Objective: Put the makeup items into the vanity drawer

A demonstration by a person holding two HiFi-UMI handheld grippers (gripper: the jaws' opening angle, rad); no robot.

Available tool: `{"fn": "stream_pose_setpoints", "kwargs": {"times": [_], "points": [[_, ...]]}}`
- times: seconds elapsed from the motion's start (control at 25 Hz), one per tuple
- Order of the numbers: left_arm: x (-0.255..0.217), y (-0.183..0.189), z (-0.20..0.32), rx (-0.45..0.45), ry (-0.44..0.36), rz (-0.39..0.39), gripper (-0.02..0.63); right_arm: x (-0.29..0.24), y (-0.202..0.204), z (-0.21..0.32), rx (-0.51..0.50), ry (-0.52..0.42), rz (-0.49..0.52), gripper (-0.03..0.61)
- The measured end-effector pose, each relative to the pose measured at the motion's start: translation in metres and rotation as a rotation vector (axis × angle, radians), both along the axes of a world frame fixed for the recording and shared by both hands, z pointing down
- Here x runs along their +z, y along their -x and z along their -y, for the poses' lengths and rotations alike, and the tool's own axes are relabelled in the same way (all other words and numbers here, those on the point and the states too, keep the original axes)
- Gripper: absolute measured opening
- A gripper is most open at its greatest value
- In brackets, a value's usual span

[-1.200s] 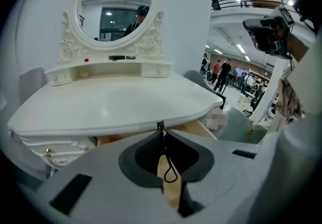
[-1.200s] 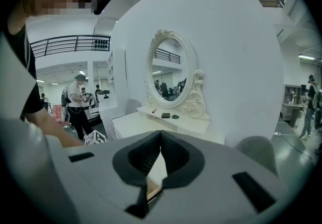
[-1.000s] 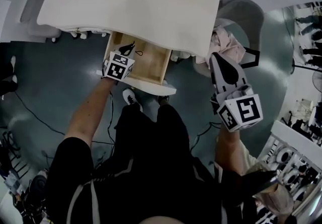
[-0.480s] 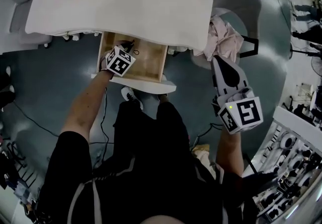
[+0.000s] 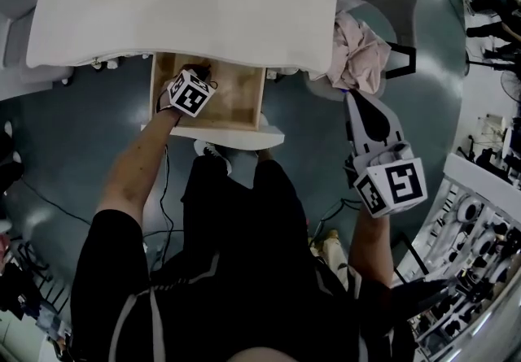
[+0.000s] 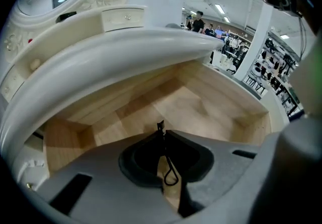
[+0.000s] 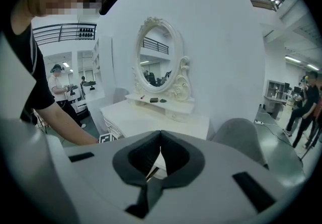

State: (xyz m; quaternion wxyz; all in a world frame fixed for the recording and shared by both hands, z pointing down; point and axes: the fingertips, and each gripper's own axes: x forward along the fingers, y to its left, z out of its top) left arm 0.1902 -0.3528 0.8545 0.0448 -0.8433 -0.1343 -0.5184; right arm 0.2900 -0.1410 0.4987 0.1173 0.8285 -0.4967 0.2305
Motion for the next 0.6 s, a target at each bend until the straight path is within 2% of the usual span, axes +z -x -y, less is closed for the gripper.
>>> {"fn": "stream_pose_setpoints", "kwargs": {"times": [0.4, 0.6], "points": [[0.014, 0.004, 0.004, -0.016, 0.005, 0.046, 0.028, 0.003, 0.007, -0.004, 0.021, -0.001, -0.002, 0.005], [0.019, 0.002, 0.002, -0.006, -0.003, 0.039, 0.028, 0.006, 0.009, -0.01, 0.035, -0.003, 0.004, 0.005]]}}
